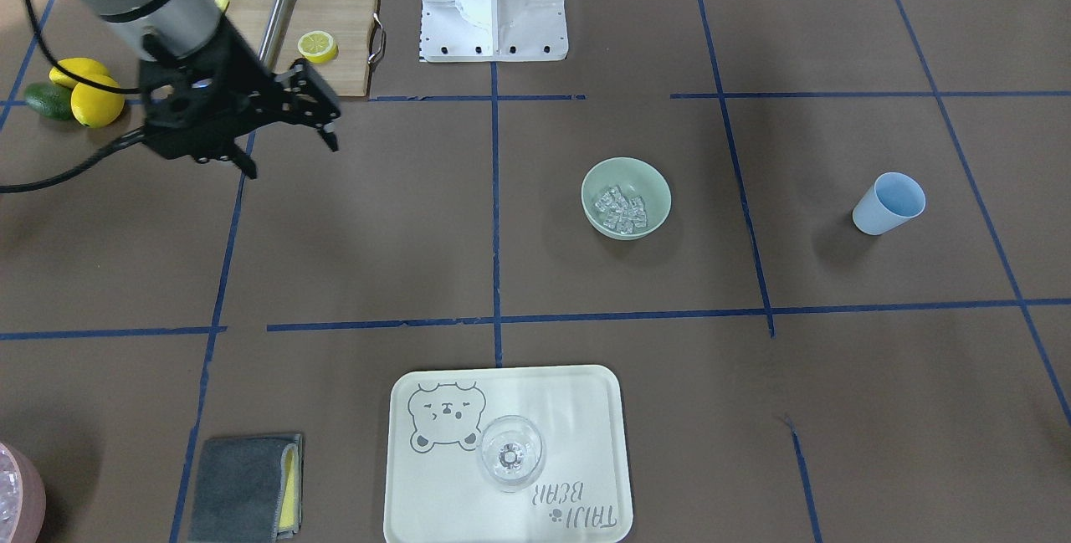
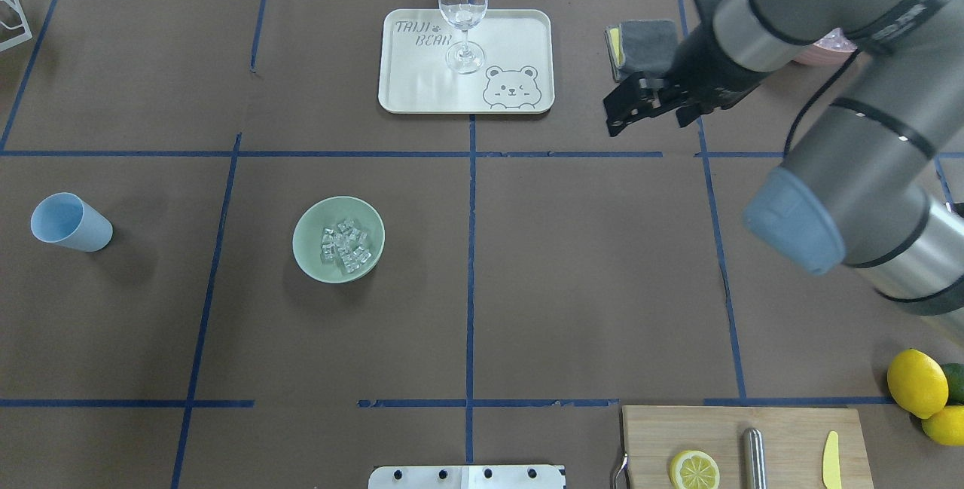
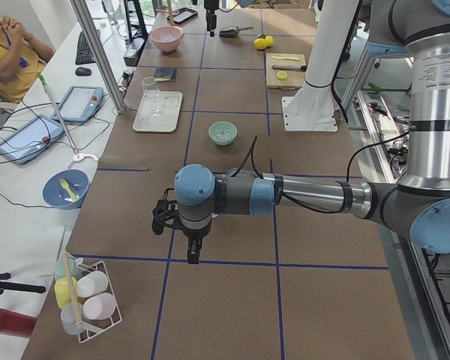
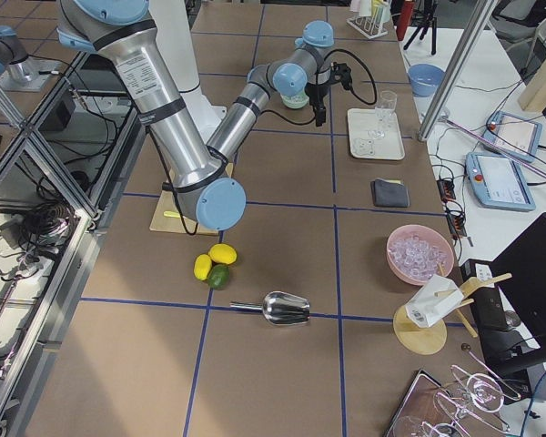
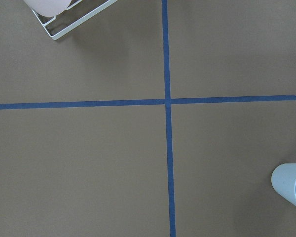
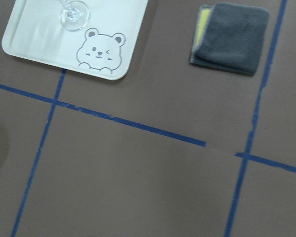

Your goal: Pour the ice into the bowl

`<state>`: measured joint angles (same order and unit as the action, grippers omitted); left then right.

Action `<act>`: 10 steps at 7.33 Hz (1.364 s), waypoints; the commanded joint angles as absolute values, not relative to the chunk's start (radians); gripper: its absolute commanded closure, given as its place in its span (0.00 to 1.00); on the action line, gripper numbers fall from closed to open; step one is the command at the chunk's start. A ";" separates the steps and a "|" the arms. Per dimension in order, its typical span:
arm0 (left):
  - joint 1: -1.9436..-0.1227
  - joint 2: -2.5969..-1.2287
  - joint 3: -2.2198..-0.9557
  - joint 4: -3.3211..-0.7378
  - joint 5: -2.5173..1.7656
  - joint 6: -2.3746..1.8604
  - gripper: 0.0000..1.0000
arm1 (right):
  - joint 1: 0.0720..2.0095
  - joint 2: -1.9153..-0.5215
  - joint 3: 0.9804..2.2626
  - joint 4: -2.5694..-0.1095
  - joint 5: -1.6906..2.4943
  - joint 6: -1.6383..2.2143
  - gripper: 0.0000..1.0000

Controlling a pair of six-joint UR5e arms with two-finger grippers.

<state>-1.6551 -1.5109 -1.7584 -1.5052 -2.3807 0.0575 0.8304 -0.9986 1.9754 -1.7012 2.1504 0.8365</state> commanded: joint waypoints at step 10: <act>-1.651 -1.528 -1.747 -1.611 -2.381 0.061 0.00 | 0.434 -0.459 1.135 -1.370 1.822 1.256 0.16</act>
